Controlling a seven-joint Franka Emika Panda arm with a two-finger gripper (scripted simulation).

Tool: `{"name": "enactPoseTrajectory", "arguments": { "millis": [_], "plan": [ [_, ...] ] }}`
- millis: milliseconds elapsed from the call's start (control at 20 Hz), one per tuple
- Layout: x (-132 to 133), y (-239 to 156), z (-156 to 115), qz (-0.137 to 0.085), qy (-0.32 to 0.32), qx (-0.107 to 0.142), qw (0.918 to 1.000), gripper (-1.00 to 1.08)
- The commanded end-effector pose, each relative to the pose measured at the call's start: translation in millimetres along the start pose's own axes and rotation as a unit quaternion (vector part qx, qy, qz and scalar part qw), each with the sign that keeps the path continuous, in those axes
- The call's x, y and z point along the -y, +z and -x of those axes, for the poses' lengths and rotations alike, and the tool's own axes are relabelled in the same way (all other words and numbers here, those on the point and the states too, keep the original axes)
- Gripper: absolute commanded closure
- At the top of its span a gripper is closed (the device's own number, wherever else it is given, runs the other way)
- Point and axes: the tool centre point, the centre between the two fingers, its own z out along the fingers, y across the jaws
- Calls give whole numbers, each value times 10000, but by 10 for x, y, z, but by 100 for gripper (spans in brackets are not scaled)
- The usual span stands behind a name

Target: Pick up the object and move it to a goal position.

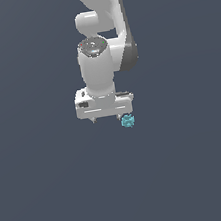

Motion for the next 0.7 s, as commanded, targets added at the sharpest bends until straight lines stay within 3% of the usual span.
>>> {"name": "enactPoseTrajectory", "arguments": {
  "millis": [0,650],
  "plan": [
    [0,0,0,0,0,0,10000,-92],
    [50,50,21,-14,-156,86,9998,-92]
  ]
}}
